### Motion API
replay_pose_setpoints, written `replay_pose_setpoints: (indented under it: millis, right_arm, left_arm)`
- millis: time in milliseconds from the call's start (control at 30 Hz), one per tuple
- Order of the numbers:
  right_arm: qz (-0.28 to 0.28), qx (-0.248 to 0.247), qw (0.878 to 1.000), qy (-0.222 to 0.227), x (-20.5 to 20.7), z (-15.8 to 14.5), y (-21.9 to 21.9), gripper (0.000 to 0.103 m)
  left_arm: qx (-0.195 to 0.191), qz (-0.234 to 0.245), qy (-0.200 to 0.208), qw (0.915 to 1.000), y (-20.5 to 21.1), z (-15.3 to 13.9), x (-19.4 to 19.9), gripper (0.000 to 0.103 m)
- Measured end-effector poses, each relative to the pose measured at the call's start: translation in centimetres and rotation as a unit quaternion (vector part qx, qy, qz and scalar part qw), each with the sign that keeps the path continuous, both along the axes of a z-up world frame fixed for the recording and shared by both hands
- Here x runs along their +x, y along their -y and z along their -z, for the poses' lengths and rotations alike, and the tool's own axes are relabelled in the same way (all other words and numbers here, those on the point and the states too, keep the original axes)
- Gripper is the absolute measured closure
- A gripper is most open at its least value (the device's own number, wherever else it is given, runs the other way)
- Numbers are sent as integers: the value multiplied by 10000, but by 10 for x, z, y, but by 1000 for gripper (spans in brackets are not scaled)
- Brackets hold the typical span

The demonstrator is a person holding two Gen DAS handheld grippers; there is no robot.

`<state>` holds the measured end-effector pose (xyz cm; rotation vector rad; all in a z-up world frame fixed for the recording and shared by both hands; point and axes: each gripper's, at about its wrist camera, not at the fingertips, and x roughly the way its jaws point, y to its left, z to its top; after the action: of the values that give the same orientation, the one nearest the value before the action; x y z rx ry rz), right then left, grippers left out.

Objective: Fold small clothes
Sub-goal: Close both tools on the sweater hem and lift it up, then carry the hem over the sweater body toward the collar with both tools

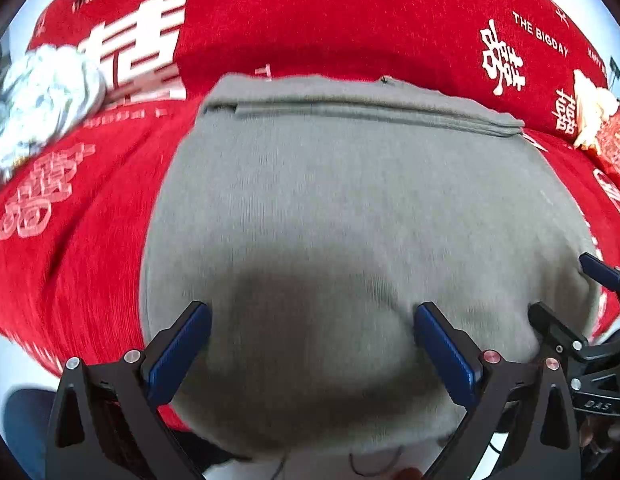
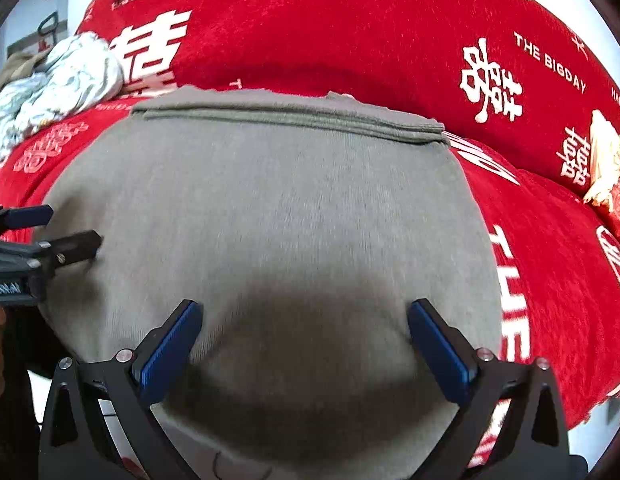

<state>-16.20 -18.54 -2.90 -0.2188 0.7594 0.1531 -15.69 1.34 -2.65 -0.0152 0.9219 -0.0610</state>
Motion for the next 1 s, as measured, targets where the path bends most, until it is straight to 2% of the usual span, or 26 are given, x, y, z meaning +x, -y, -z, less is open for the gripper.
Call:
replay_pose_setpoints:
  millis: [133,267,333,367,433,500,567,600,633,667,700,733,767,867,933,1000]
  right_arm:
    - [147,-4,9996,-229,-17,4,7,0]
    - [781,240,9965,-194,-32,1,31,0]
    - [1073,421,9920,-521,-32,8,47,0]
    - [1195,487,9889,-739,-31,14,53,0]
    - [1292,681,9824,-1163,-28,28,59,0]
    - [1227,781,9792,-1416,-26,36,56,0]
    - [1124,698,9806,-1444,-27,37,51,2]
    - [1089,660,9813,-1444,-28,36,49,9]
    - [1100,621,9813,-1451,-30,34,49,21]
    - [1079,616,9814,-1463,-28,32,49,28]
    - [1014,653,9815,-1490,-30,30,50,49]
    - [906,763,9810,-1534,-33,27,51,83]
    - [759,981,9792,-1604,-35,24,53,87]
    - [555,1437,9760,-1540,-39,10,62,88]
    - [314,1941,9718,-1301,-41,-11,69,89]
    - [157,2170,9707,-1024,-39,-32,73,89]
  left_arm:
    - [173,-86,-162,9997,0,9,-20,1]
    - [-11,-717,-372,9967,-25,18,-33,1]
    - [-257,-1076,-657,9917,-43,27,-31,1]
    - [-521,-1126,-821,9889,-49,33,-29,1]
    - [-957,-1160,-1112,9824,-56,42,-26,1]
    - [-1191,-966,-1364,9787,-53,51,-23,2]
    - [-1383,-685,-1576,9754,-48,56,-22,22]
    - [-1401,-663,-1566,9754,-46,55,-23,27]
    - [-1422,-581,-1534,9761,-44,52,-25,44]
    - [-1384,-523,-1508,9774,-42,49,-27,63]
    - [-1346,-482,-1469,9788,-41,46,-29,74]
    - [-1396,-435,-1436,9788,-41,43,-32,84]
    - [-1456,-442,-1419,9781,-43,41,-33,87]
    - [-1748,-394,-1284,9754,-48,29,-40,87]
    - [-1829,-341,-1029,9771,-51,11,-43,87]
    - [-1802,-307,-764,9802,-53,-9,-40,87]
